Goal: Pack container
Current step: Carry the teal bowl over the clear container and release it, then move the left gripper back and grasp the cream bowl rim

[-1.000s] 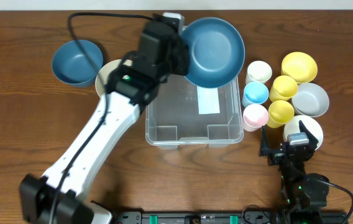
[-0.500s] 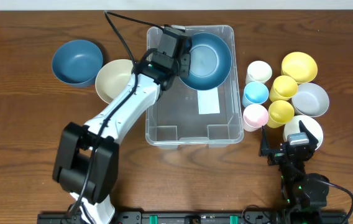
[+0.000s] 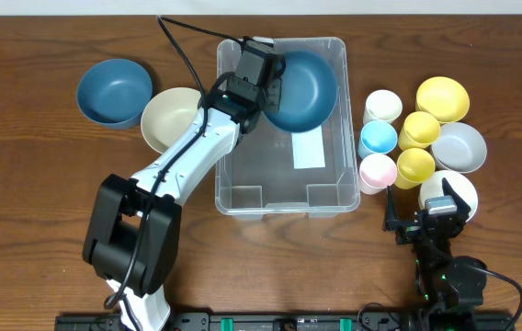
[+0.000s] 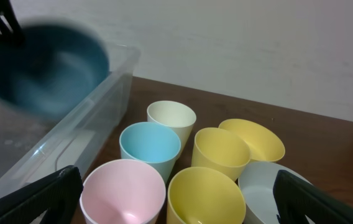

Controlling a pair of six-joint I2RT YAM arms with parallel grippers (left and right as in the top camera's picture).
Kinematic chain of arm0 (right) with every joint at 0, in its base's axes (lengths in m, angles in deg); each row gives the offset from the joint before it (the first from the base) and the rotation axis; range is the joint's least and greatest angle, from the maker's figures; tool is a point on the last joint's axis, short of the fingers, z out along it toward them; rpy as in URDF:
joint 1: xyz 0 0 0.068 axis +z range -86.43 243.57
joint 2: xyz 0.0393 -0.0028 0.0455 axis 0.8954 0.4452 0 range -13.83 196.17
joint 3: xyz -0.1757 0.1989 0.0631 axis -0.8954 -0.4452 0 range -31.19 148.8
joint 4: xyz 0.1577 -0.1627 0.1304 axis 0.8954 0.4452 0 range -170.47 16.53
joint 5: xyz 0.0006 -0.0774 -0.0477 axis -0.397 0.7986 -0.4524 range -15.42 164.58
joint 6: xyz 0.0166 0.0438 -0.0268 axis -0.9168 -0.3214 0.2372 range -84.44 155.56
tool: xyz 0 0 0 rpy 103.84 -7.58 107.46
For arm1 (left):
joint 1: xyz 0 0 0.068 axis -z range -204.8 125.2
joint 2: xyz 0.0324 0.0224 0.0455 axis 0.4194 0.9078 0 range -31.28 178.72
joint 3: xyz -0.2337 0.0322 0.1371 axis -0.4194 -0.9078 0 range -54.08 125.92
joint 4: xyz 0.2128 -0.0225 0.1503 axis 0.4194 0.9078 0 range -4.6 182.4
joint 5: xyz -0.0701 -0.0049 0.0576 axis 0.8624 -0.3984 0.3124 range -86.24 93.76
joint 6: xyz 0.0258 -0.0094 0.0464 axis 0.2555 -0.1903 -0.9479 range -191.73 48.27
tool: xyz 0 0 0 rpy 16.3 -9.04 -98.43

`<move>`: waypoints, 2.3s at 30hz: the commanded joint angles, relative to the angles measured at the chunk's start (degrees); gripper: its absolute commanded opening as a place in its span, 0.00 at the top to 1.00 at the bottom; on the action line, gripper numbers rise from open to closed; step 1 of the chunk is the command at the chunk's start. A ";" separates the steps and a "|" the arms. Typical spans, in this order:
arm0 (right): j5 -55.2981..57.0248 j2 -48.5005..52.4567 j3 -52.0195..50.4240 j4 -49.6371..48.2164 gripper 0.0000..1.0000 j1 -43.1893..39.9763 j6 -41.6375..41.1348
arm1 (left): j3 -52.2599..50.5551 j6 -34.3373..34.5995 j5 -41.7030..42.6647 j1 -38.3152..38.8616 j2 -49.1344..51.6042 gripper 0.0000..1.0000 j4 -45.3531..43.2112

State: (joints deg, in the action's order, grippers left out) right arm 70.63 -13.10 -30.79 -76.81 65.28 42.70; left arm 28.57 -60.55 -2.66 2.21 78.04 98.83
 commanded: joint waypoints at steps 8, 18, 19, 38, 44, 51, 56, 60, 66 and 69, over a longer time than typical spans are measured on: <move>-0.39 -0.07 -0.09 0.20 0.01 -0.31 0.42 | 1.49 -0.44 -0.87 -0.31 -0.09 0.72 -0.28; -0.39 -0.07 -0.09 0.20 0.01 -0.31 0.42 | 1.49 -0.48 -0.92 -0.31 -7.76 0.71 2.19; -0.39 -0.07 -0.09 0.20 0.01 -0.31 0.42 | 1.49 -0.94 -0.96 -0.33 -9.16 0.71 3.08; -0.39 -0.07 -0.09 0.20 0.01 -0.31 0.42 | 0.11 12.74 5.73 -29.99 -29.05 0.15 38.21; -0.39 -0.07 -0.09 0.20 0.01 -0.31 0.42 | -4.24 14.10 16.57 -34.67 -21.99 0.11 38.01; -0.39 -0.07 -0.09 0.20 0.01 -0.31 0.42 | -5.20 22.27 16.55 -34.53 -9.53 0.11 35.98; -0.39 -0.07 -0.09 0.20 0.01 -0.31 0.42 | -5.20 23.65 16.52 -34.53 -3.61 0.11 35.28; -0.39 -0.07 -0.09 0.20 0.01 -0.31 0.42 | -5.20 23.67 16.55 -34.53 -0.66 0.11 33.73; -0.39 -0.07 -0.09 0.20 0.01 -0.31 0.42 | -5.20 23.63 16.55 -34.40 0.81 0.31 33.18; -0.39 -0.07 -0.09 0.20 0.01 -0.31 0.42 | -5.20 23.56 16.55 -34.18 0.79 0.65 33.24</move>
State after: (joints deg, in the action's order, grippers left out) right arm 70.48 -13.10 -30.79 -76.83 65.28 42.70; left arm 23.50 -37.10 13.93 -32.19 78.46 131.83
